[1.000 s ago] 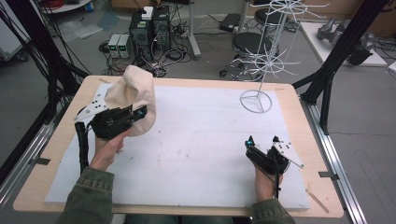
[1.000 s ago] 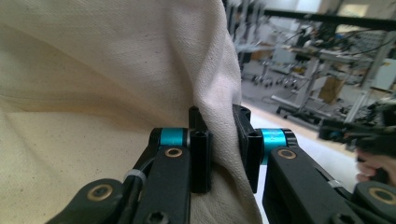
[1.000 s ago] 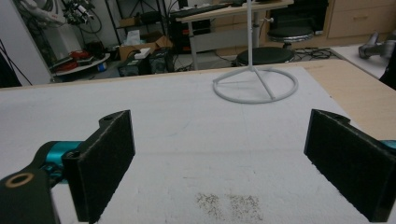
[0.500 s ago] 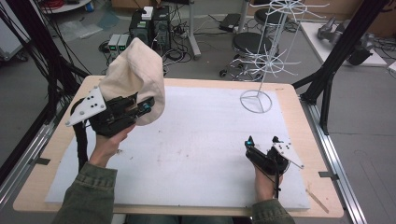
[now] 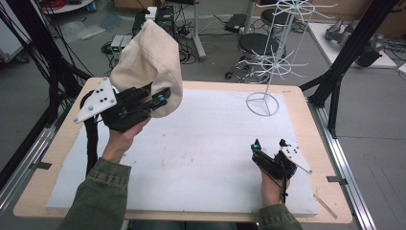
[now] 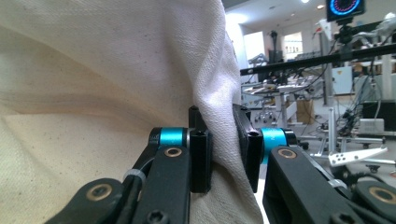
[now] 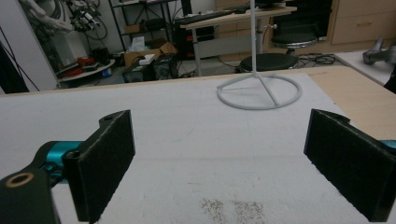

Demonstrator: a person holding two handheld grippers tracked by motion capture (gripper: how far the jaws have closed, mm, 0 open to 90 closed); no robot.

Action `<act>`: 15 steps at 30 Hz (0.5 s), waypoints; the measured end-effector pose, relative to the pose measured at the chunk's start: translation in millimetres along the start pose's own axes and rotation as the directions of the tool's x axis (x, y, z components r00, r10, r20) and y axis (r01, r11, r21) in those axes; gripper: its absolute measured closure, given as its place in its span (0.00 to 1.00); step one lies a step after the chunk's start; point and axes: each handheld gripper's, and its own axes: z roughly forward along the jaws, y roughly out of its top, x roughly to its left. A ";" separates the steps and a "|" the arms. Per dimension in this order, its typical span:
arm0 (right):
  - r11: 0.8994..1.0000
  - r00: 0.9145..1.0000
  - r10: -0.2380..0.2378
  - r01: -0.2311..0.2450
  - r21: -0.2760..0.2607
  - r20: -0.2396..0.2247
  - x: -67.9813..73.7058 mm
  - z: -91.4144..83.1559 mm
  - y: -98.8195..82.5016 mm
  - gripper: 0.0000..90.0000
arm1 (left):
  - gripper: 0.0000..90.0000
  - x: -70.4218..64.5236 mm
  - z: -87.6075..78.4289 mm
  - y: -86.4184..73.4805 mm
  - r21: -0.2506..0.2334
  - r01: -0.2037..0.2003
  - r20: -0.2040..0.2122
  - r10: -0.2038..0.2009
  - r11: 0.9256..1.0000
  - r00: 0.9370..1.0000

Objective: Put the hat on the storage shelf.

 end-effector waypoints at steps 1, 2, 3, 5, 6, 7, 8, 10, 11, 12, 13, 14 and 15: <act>1.000 1.000 0.002 -0.002 0.004 -0.005 -0.1 0.4 -0.1 0.13 | 0.88 1.8 7.0 4.7 -0.003 -0.008 0.012 0.008 1.000 1.000; 1.000 1.000 0.001 -0.001 0.006 -0.013 -0.5 1.0 -0.2 0.14 | 0.88 1.8 7.0 4.7 -0.003 -0.008 0.012 0.008 1.000 1.000; 1.000 1.000 0.004 -0.004 0.007 -0.015 -0.6 1.7 -0.4 0.14 | 0.87 3.3 10.9 7.0 -0.004 -0.013 0.012 0.013 1.000 1.000; 1.000 1.000 0.007 -0.007 0.014 -0.022 -0.9 2.8 -0.7 0.14 | 0.87 9.2 22.9 13.1 -0.024 -0.007 0.011 0.007 1.000 1.000; 1.000 1.000 0.007 -0.007 0.014 -0.022 -0.9 2.8 -0.7 0.14 | 0.87 9.2 22.9 13.1 -0.024 -0.007 0.011 0.007 1.000 1.000; 1.000 1.000 0.008 -0.007 0.017 -0.022 -1.1 2.9 -0.8 0.13 | 0.87 11.3 26.7 15.0 -0.034 -0.003 0.014 0.003 0.999 1.000; 1.000 1.000 0.011 -0.011 0.015 -0.022 -1.2 2.3 -0.6 0.13 | 0.87 12.7 30.4 16.7 -0.045 0.005 0.016 -0.004 0.999 1.000; 1.000 1.000 0.010 -0.010 0.012 -0.022 -1.3 1.6 -0.3 0.13 | 0.87 15.1 38.3 20.2 -0.065 0.016 0.023 -0.015 0.998 1.000; 1.000 1.000 0.005 -0.005 0.007 -0.020 -1.1 0.5 -0.1 0.13 | 0.87 16.2 42.6 21.9 -0.073 0.023 0.028 -0.021 0.997 0.999; 1.000 1.000 0.005 -0.005 0.007 -0.020 -1.1 0.5 -0.1 0.13 | 0.87 17.1 47.3 23.6 -0.075 0.024 0.031 -0.022 0.997 0.999; 1.000 1.000 0.000 0.000 0.009 -0.016 -0.7 0.0 0.0 0.13 | 0.87 17.8 52.3 25.2 -0.074 0.023 0.035 -0.020 0.997 0.999; 1.000 1.000 -0.008 0.008 0.007 -0.019 -0.8 -0.1 -0.1 0.13 | 0.87 18.2 57.2 26.6 -0.070 0.019 0.040 -0.016 0.997 0.999; 1.000 1.000 -0.007 0.007 0.009 -0.020 -0.3 -0.6 -0.1 0.13 | 0.87 18.7 62.6 27.8 -0.068 0.018 0.043 -0.015 0.998 0.999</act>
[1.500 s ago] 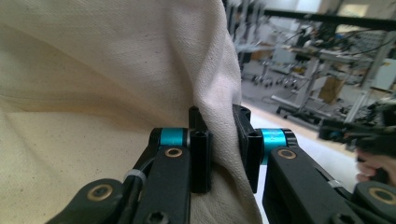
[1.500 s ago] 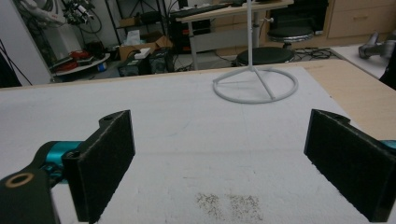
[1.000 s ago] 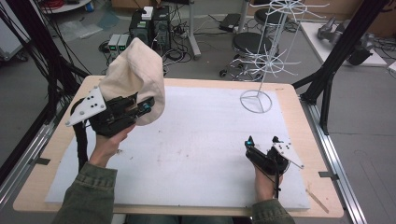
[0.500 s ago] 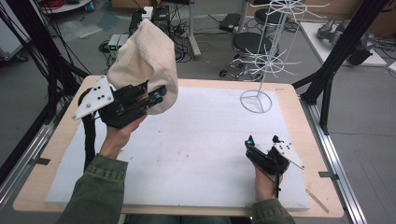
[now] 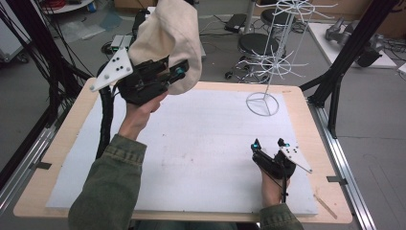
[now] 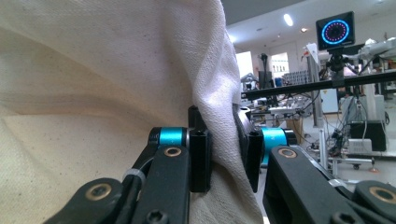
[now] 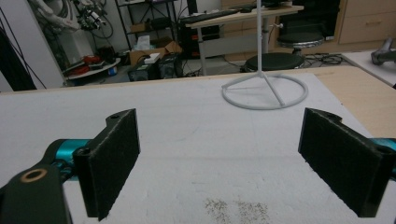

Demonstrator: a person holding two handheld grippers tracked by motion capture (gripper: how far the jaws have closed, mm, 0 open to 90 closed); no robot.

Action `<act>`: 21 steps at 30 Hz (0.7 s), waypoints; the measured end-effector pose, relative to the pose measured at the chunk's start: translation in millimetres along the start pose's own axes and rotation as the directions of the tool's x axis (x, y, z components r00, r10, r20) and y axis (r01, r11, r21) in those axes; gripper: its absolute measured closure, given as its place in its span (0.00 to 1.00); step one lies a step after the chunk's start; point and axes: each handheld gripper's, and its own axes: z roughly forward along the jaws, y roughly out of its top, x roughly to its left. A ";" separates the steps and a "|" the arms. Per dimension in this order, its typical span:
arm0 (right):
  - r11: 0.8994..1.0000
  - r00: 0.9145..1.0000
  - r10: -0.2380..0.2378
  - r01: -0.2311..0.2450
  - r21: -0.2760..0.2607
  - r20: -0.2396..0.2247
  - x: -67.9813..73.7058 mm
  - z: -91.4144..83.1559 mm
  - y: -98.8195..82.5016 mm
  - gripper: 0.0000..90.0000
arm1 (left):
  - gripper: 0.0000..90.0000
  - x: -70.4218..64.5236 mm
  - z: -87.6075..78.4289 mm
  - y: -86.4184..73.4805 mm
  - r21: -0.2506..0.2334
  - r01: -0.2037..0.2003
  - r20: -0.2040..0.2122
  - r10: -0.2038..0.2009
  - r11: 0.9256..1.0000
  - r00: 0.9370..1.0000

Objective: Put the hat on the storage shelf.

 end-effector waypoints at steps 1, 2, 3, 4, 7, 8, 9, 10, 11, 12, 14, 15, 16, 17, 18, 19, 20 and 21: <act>1.000 1.000 0.000 0.000 -0.001 0.000 0.0 -0.2 0.0 0.13 | 0.87 0.7 5.3 0.8 0.001 0.002 0.004 -0.002 1.000 1.000; 1.000 1.000 -0.004 0.004 -0.004 0.001 -0.3 -0.6 0.0 0.13 | 0.87 1.6 10.9 1.6 0.003 0.001 0.007 -0.001 1.000 1.000; 1.000 1.000 -0.002 0.002 -0.007 0.004 -0.3 -1.1 0.3 0.13 | 0.87 2.5 16.4 2.3 0.006 0.001 0.010 -0.001 1.000 1.000; 1.000 1.000 0.003 -0.003 -0.008 0.009 0.0 -1.8 0.4 0.13 | 0.87 3.5 22.1 2.9 0.008 -0.002 0.015 0.002 1.000 1.000; 1.000 1.000 -0.001 0.001 -0.015 0.009 -0.6 -3.3 0.8 0.13 | 0.87 5.7 38.3 3.7 0.008 -0.002 0.032 0.001 1.000 0.999; 1.000 1.000 -0.006 0.006 -0.016 0.011 -0.6 -3.5 0.6 0.13 | 0.87 6.3 43.4 3.9 0.008 -0.003 0.038 0.003 1.000 0.999; 1.000 1.000 -0.006 0.006 -0.010 0.010 -0.2 -4.0 0.5 0.13 | 0.87 6.7 48.5 4.1 0.007 -0.002 0.045 0.002 1.000 0.999; 1.000 1.000 -0.006 0.006 -0.008 0.008 0.3 -4.1 0.3 0.13 | 0.87 7.2 58.0 5.2 0.003 -0.003 0.062 0.003 1.000 0.998; 1.000 1.000 -0.010 0.010 -0.009 0.010 0.5 -4.0 0.1 0.13 | 0.87 7.2 62.4 6.2 0.003 -0.005 0.070 0.005 1.000 0.998; 1.000 1.000 -0.016 0.016 -0.005 0.009 0.6 -3.9 -0.1 0.13 | 0.87 7.5 66.9 7.4 0.002 -0.010 0.079 0.010 1.000 0.997; 1.000 1.000 -0.020 0.020 0.000 0.008 1.0 -4.0 -0.2 0.13 | 0.87 7.8 71.5 8.7 0.002 -0.015 0.085 0.015 1.000 0.996; 0.999 0.999 -0.034 0.034 0.008 0.008 1.6 -4.5 -0.7 0.13 | 0.87 8.0 76.1 9.9 0.003 -0.019 0.091 0.018 1.000 0.996; 0.999 0.999 -0.034 0.034 0.006 0.007 1.9 -5.1 -0.7 0.13 | 0.87 8.4 85.8 11.9 0.002 -0.024 0.102 0.023 1.000 0.995; 0.999 0.999 -0.035 0.035 0.003 0.008 2.1 -5.6 -0.6 0.13 | 0.87 8.5 90.7 12.9 0.003 -0.025 0.108 0.025 1.000 0.994; 0.999 0.999 -0.043 0.044 -0.003 0.010 1.7 -5.9 -0.5 0.13 | 0.87 8.3 95.8 13.8 0.002 -0.027 0.112 0.026 1.000 0.993; 0.999 0.999 -0.051 0.052 -0.005 0.012 1.5 -5.9 -0.5 0.13 | 0.87 8.3 95.8 13.8 0.002 -0.027 0.112 0.026 1.000 0.993; 0.999 0.999 -0.053 0.053 -0.002 0.011 1.2 -5.9 -0.6 0.13 | 0.87 8.3 100.6 14.6 0.004 -0.031 0.120 0.030 1.000 0.992; 0.999 0.999 -0.044 0.044 0.001 0.010 1.4 -5.8 -0.7 0.13 | 0.87 7.7 105.9 15.3 0.000 -0.031 0.127 0.031 1.000 0.991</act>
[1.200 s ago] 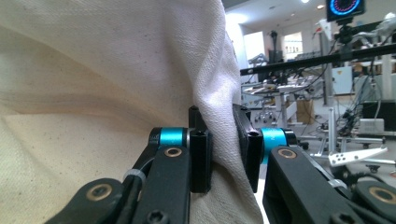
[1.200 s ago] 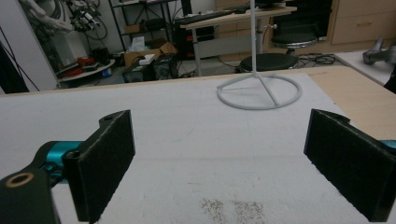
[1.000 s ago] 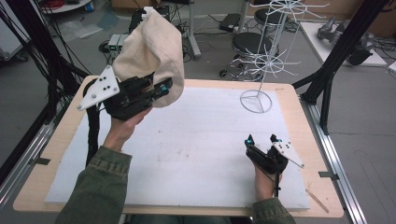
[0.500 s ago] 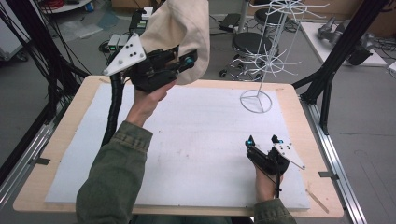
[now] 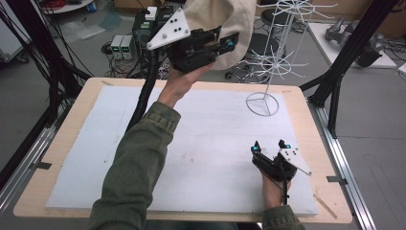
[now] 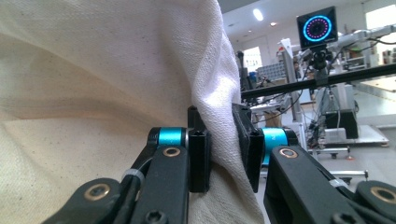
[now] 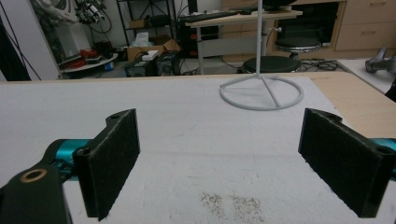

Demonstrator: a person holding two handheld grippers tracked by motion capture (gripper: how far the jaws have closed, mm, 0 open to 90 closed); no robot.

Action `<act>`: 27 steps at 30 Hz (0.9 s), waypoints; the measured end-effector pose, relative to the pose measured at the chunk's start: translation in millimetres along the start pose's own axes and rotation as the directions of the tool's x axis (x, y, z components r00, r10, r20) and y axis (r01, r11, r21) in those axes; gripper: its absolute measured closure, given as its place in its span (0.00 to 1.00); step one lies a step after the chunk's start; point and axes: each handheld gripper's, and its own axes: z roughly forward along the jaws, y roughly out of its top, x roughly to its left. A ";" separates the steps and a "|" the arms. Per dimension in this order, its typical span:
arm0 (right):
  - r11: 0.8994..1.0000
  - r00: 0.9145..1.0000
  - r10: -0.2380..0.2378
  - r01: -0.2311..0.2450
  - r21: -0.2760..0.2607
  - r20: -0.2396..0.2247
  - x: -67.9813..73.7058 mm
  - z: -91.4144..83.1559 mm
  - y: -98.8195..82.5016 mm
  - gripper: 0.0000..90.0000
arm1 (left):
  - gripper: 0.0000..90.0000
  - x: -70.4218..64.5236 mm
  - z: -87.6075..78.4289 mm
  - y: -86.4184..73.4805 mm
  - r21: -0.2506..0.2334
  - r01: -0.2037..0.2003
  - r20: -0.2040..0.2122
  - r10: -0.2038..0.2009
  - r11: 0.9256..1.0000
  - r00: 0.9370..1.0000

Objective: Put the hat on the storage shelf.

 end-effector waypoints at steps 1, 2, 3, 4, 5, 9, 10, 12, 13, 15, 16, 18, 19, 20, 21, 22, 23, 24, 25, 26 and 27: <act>1.000 1.000 -0.005 0.005 -0.001 0.001 -0.9 0.4 0.0 0.13 | 0.87 0.1 5.1 0.5 -0.001 0.002 0.008 -0.002 1.000 1.000; 1.000 1.000 0.003 -0.003 0.004 -0.001 -0.9 0.5 -0.2 0.12 | 0.87 0.7 10.3 0.6 0.000 0.002 0.015 -0.002 1.000 1.000; 1.000 1.000 0.010 -0.010 0.007 0.000 -0.8 0.6 -0.3 0.12 | 0.87 0.8 16.1 0.7 0.002 0.010 0.023 -0.010 1.000 1.000; 1.000 1.000 0.012 -0.012 0.012 0.000 -0.6 0.7 -0.6 0.12 | 0.87 1.4 22.1 0.8 0.011 0.010 0.032 -0.010 1.000 0.999; 1.000 1.000 0.009 -0.009 0.018 0.000 -0.5 0.7 -0.8 0.12 | 0.87 1.9 28.2 0.8 0.019 0.009 0.037 -0.010 1.000 0.999; 1.000 1.000 0.013 -0.013 -0.003 0.006 -0.5 -2.9 -3.6 0.12 | 0.87 6.3 50.7 -0.2 0.033 0.015 0.057 -0.017 0.999 0.998; 1.000 1.000 0.013 -0.013 -0.003 0.006 -0.5 -2.9 -3.6 0.12 | 0.87 7.3 56.0 -0.9 0.033 0.019 0.061 -0.021 0.999 0.998; 1.000 1.000 0.011 -0.010 -0.013 0.020 -5.0 -5.1 -4.7 0.12 | 0.87 9.0 70.7 -3.9 0.045 0.014 0.076 -0.017 0.999 0.997; 1.000 1.000 0.014 -0.014 -0.015 0.024 -6.7 -5.9 -4.6 0.12 | 0.87 9.0 70.7 -3.9 0.045 0.014 0.076 -0.017 0.999 0.997; 1.000 0.999 0.021 -0.021 -0.015 0.029 -8.1 -7.2 -4.8 0.12 | 0.87 9.5 78.6 -6.7 0.060 0.000 0.081 -0.005 0.998 0.997; 0.999 0.999 0.028 -0.027 -0.018 0.036 -11.1 -9.9 -5.3 0.12 | 0.87 10.3 82.1 -8.3 0.070 -0.008 0.083 0.002 0.998 0.997; 0.999 0.999 0.025 -0.023 -0.027 0.044 -14.0 -11.6 -6.0 0.12 | 0.87 12.1 88.6 -11.9 0.073 -0.003 0.083 -0.003 0.997 0.997; 0.999 0.999 0.025 -0.023 -0.027 0.044 -14.0 -11.6 -6.0 0.12 | 0.87 13.2 91.6 -13.5 0.070 0.002 0.081 -0.007 0.998 0.997; 0.999 0.998 0.035 -0.033 -0.028 0.052 -16.6 -13.5 -6.1 0.12 | 0.87 14.8 94.1 -14.8 0.070 -0.002 0.081 -0.003 0.998 0.997; 0.999 0.998 0.034 -0.032 -0.033 0.054 -18.0 -14.0 -6.1 0.12 | 0.87 15.6 96.9 -16.4 0.060 0.010 0.079 -0.014 0.998 0.997; 0.999 0.998 0.034 -0.032 -0.033 0.054 -18.0 -14.0 -6.1 0.12 | 0.87 16.8 99.7 -17.7 0.053 0.020 0.075 -0.023 0.998 0.997; 0.999 0.998 0.037 -0.036 -0.033 0.056 -19.2 -14.5 -6.1 0.12 | 0.87 20.3 105.4 -19.4 0.054 0.034 0.068 -0.038 0.998 0.997; 0.999 0.998 0.038 -0.036 -0.036 0.055 -19.4 -14.1 -6.3 0.12 | 0.87 20.3 105.4 -19.4 0.054 0.034 0.068 -0.038 0.998 0.997; 0.999 0.998 0.046 -0.044 -0.030 0.054 -18.8 -14.2 -6.3 0.12 | 0.87 21.6 108.4 -20.1 0.055 0.037 0.066 -0.040 0.998 0.997; 0.999 0.998 0.046 -0.044 -0.030 0.054 -18.8 -14.2 -6.3 0.12 | 0.87 22.5 111.1 -20.9 0.055 0.038 0.066 -0.042 0.998 0.997; 0.999 0.998 0.035 -0.033 -0.034 0.053 -18.3 -13.7 -6.4 0.12 | 0.87 23.0 113.1 -21.9 0.058 0.036 0.068 -0.040 0.998 0.997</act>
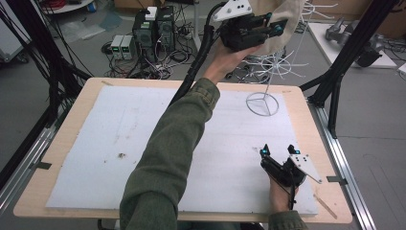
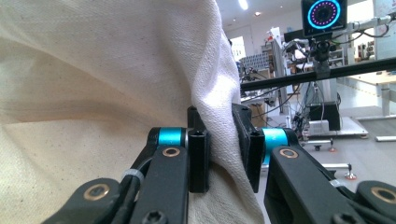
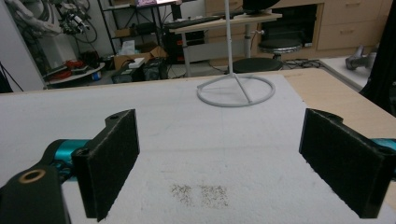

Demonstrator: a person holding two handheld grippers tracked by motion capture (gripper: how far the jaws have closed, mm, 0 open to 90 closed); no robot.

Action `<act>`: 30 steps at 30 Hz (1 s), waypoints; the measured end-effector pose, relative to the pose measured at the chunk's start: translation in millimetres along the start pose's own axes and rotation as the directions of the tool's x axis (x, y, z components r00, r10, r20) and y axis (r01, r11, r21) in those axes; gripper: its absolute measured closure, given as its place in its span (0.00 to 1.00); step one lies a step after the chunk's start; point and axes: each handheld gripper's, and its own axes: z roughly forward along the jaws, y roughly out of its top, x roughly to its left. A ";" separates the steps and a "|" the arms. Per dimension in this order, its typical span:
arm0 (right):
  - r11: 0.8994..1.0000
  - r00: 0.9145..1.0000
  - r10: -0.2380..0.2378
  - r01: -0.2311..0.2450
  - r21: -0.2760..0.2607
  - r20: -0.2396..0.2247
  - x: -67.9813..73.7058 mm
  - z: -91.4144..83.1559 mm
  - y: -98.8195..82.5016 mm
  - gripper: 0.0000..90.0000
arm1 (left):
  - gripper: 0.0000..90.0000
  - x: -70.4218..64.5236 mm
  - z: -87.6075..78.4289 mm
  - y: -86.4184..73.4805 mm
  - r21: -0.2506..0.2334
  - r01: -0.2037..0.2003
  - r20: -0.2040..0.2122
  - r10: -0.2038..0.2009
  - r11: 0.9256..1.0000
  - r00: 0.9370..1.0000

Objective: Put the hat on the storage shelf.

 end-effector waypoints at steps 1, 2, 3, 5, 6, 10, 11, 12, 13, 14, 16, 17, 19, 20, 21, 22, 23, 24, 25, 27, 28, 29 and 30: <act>1.000 1.000 -0.003 0.003 0.000 -0.001 0.5 0.0 0.1 0.12 | 0.86 0.5 1.4 -1.4 0.006 -0.005 0.000 0.005 1.000 1.000; 1.000 1.000 0.001 -0.001 0.002 -0.003 1.5 -0.2 0.2 0.12 | 0.86 0.7 2.9 -3.5 0.008 -0.002 0.002 0.002 1.000 1.000; 1.000 1.000 0.001 -0.001 0.002 -0.003 1.5 -0.2 0.2 0.12 | 0.86 1.0 3.9 -6.0 0.015 0.000 0.005 0.000 1.000 1.000; 1.000 1.000 -0.003 0.003 -0.001 -0.007 1.8 0.1 0.3 0.12 | 0.86 1.5 6.0 -12.3 0.037 0.008 0.010 -0.008 0.999 1.000; 1.000 1.000 -0.004 0.004 0.002 -0.009 1.9 0.3 0.2 0.12 | 0.86 1.8 6.9 -15.9 0.055 0.007 0.015 -0.007 0.998 1.000; 1.000 1.000 0.009 -0.009 -0.001 -0.013 1.1 -0.8 0.2 0.12 | 0.86 -4.1 11.9 -39.5 0.117 0.037 0.035 -0.041 0.992 0.999; 1.000 1.000 0.009 -0.009 -0.001 -0.013 1.1 -0.8 0.2 0.12 | 0.86 -4.1 11.9 -39.5 0.117 0.037 0.035 -0.041 0.992 0.999; 1.000 1.000 0.006 -0.007 -0.008 -0.015 0.5 -1.6 0.3 0.12 | 0.86 -4.8 13.1 -48.4 0.134 0.052 0.040 -0.058 0.990 0.998; 1.000 1.000 0.011 -0.011 -0.003 -0.016 0.8 -2.2 0.4 0.12 | 0.86 -4.8 13.1 -48.4 0.134 0.052 0.040 -0.058 0.990 0.998; 1.000 1.000 0.012 -0.012 -0.003 -0.014 1.0 -2.6 0.4 0.12 | 0.86 -5.7 14.6 -54.1 0.151 0.060 0.040 -0.067 0.987 0.997; 1.000 1.000 0.013 -0.013 -0.005 -0.017 1.4 -3.3 0.6 0.12 | 0.86 -6.9 15.8 -56.1 0.155 0.064 0.039 -0.071 0.986 0.997; 1.000 1.000 0.010 -0.010 -0.007 -0.018 1.4 -3.3 0.8 0.12 | 0.86 -7.6 16.2 -56.2 0.155 0.065 0.040 -0.072 0.986 0.997; 1.000 1.000 0.011 -0.011 -0.009 -0.019 1.6 -3.1 0.8 0.12 | 0.86 -9.3 17.1 -55.9 0.158 0.066 0.042 -0.073 0.985 0.996; 1.000 1.000 0.011 -0.011 -0.007 -0.019 1.5 -3.1 0.9 0.12 | 0.85 -9.3 17.1 -55.9 0.158 0.066 0.042 -0.073 0.985 0.996; 1.000 1.000 0.018 -0.019 -0.003 -0.016 1.8 -3.0 0.9 0.12 | 0.85 -10.1 17.4 -56.3 0.160 0.071 0.045 -0.079 0.984 0.996; 1.000 1.000 0.012 -0.012 -0.008 -0.015 1.0 -2.5 0.9 0.12 | 0.85 -10.6 17.8 -57.1 0.165 0.072 0.045 -0.081 0.984 0.996; 1.000 1.000 0.011 -0.011 -0.015 -0.013 0.5 -2.0 1.1 0.12 | 0.84 -10.7 17.2 -59.8 0.189 0.075 0.046 -0.085 0.979 0.995; 1.000 1.000 0.011 -0.011 -0.014 -0.017 0.3 -2.0 1.1 0.12 | 0.84 -10.7 17.2 -59.8 0.189 0.075 0.046 -0.085 0.979 0.995; 1.000 1.000 0.012 -0.012 -0.014 -0.015 0.4 -2.1 1.2 0.12 | 0.84 -11.6 16.0 -63.5 0.204 0.086 0.045 -0.097 0.975 0.994; 1.000 1.000 0.015 -0.015 -0.013 -0.017 1.1 -2.8 1.5 0.12 | 0.83 -12.4 14.7 -65.6 0.201 0.089 0.045 -0.100 0.976 0.994; 1.000 1.000 0.012 -0.012 -0.017 -0.019 1.2 -2.8 1.5 0.12 | 0.83 -13.3 12.5 -68.1 0.193 0.095 0.039 -0.104 0.977 0.994; 1.000 1.000 0.007 -0.007 -0.018 -0.019 1.1 -2.9 1.6 0.12 | 0.83 -12.7 8.4 -74.5 0.189 0.125 0.012 -0.130 0.974 0.991; 1.000 1.000 0.006 -0.006 -0.017 -0.019 1.2 -2.8 1.6 0.12 | 0.83 -12.7 8.4 -74.5 0.189 0.125 0.012 -0.130 0.974 0.991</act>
